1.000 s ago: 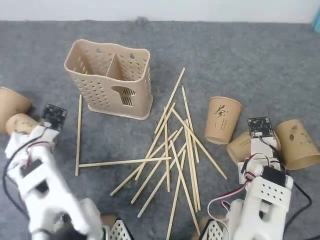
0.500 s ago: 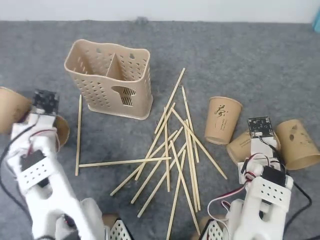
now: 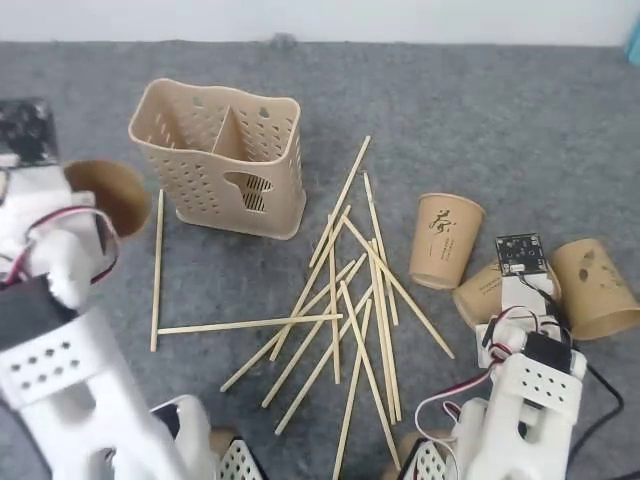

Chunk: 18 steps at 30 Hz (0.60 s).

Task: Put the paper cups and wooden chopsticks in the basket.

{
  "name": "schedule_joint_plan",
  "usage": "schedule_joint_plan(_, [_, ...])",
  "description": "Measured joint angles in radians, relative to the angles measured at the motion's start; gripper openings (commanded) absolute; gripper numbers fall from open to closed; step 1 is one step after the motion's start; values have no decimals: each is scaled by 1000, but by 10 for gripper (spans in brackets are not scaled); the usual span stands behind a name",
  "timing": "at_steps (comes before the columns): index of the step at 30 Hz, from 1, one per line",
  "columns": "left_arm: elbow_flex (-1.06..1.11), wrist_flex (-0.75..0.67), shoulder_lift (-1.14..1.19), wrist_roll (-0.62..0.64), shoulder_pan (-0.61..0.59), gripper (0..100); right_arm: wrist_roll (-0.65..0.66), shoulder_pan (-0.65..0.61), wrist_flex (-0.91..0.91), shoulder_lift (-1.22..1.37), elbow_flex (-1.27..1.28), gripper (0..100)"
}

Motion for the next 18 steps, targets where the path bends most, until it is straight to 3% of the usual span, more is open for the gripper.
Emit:
schedule_joint_plan(6, [-333, 141, 32, 198, 149, 13, 0, 0, 0, 0, 0, 17])
schedule_joint_plan(11, [-612, 212, 241, 365, 281, 13, 0, 0, 0, 0, 0, 17])
schedule_joint_plan(18, [-993, 310, 559, 434, 519, 13, 0, 0, 0, 0, 0, 17])
